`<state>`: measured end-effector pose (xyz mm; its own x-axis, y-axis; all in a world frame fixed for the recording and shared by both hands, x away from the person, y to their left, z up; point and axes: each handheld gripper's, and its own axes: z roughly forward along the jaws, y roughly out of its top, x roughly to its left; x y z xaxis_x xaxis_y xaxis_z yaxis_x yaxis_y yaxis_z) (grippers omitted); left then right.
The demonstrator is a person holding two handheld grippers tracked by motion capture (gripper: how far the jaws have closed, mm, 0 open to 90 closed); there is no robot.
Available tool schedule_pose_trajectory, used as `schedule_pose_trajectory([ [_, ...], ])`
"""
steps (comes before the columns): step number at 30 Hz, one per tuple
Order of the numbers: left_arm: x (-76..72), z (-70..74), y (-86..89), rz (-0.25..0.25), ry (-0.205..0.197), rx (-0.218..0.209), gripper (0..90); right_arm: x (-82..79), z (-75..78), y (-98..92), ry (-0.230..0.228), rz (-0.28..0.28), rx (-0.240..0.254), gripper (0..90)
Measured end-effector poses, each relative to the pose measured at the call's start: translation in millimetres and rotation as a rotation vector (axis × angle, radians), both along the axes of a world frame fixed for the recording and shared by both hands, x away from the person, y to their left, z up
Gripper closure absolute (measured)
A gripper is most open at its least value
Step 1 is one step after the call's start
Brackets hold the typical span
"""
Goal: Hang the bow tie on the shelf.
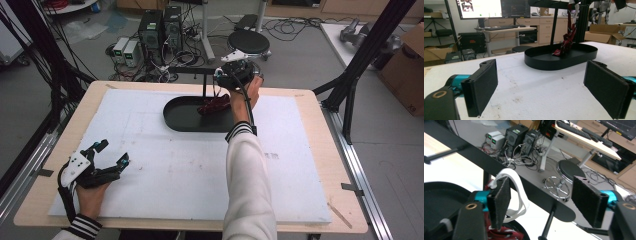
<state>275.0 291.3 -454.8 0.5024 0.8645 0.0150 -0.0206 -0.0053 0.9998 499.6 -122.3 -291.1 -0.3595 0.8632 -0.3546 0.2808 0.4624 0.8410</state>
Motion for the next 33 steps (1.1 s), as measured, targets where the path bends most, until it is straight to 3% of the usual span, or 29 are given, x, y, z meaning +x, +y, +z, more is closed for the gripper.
schedule_pose_trajectory([
  [3, 0.0, 0.0, 0.0, 0.0, 0.001, -0.001, 12.5, -1.2, 0.6, -1.0, -0.002, 0.004, -0.047, 25.4],
  [9, -0.4, 0.1, 0.0, -0.002, 0.0, 0.003, 12.5, -2.9, -0.1, -1.3, 0.011, 0.004, -0.082, 22.4],
  [11, -0.7, 0.1, 0.1, -0.002, 0.001, 0.003, 12.5, -3.3, -2.4, -1.3, 0.026, 0.003, -0.122, 20.3],
  [13, -0.6, 0.1, 0.0, -0.002, 0.001, 0.003, 12.5, -3.6, -3.3, -1.2, 0.029, 0.007, -0.135, 18.6],
  [15, -0.6, 0.1, 0.0, -0.002, 0.001, 0.003, 12.5, -3.2, -6.2, -1.6, 0.048, 0.002, -0.155, 11.0],
  [19, -0.7, 0.1, 0.0, -0.002, 0.001, 0.004, 12.5, -4.6, -6.9, -2.1, 0.058, 0.03, -0.17, 9.3],
  [28, -0.7, 0.0, -0.1, -0.003, -0.002, 0.002, 12.5, -10.6, -3.2, -5.0, 0.056, 0.068, -0.124, 9.4],
  [33, -0.8, 0.0, -0.2, -0.002, -0.003, 0.003, 12.5, -24.1, -2.7, -14.9, 0.033, 0.087, -0.055, 9.4],
])
